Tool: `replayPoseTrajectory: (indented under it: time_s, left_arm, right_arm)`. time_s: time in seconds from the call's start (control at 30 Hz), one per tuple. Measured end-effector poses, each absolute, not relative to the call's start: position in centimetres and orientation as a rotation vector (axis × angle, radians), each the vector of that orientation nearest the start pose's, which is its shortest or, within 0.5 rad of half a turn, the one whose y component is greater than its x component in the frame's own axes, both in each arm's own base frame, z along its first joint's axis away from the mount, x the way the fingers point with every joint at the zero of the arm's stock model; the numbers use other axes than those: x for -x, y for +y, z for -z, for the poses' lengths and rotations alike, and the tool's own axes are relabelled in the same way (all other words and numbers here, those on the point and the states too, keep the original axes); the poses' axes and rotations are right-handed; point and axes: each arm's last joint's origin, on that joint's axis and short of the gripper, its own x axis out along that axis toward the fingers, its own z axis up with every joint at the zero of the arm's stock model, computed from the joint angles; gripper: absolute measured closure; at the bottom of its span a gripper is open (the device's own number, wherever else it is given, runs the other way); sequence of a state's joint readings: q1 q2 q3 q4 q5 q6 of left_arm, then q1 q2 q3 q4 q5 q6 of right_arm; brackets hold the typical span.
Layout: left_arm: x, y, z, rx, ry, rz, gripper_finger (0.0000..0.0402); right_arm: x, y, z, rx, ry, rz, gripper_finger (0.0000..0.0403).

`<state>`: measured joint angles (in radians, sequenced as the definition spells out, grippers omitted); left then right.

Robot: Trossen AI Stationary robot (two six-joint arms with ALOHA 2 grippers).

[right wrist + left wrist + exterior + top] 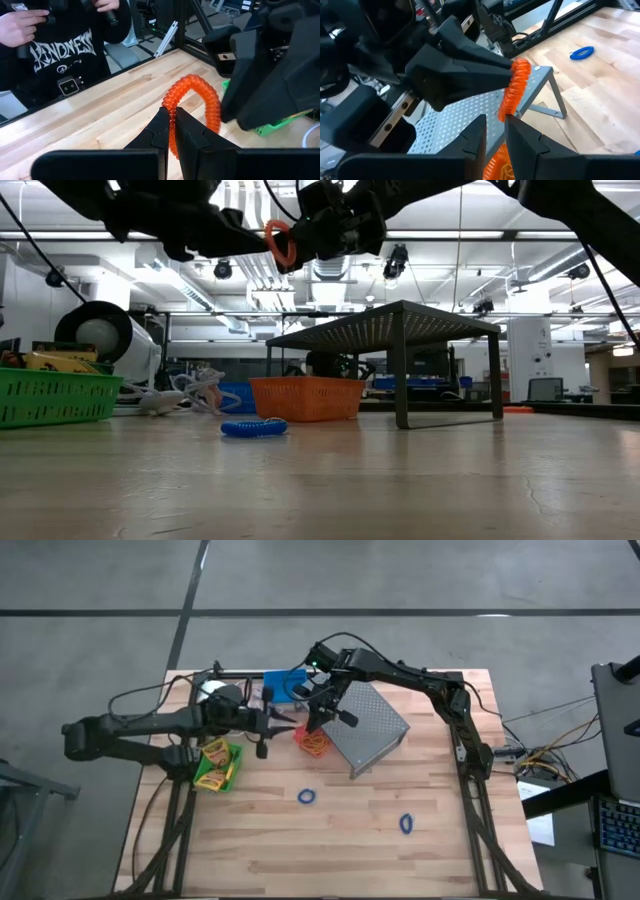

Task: Pick & Place Office Desk Supplies
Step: Put the orange spring rubber band into the blue bin

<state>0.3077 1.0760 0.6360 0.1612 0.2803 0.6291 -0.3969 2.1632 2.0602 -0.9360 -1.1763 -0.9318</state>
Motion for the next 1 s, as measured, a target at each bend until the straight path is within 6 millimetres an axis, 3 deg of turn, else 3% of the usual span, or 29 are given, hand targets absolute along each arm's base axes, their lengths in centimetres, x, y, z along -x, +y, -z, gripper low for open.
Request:
replayPoseTrajectory:
  time_s: [1.0]
  left_arm:
    - [-22.63, 5.90, -25.82, -0.491, 0.269, 0.071, 0.0302]
  right_arm:
    - [-43.20, -15.23, -28.90, 0.100, 0.344, -0.944, 0.0390]
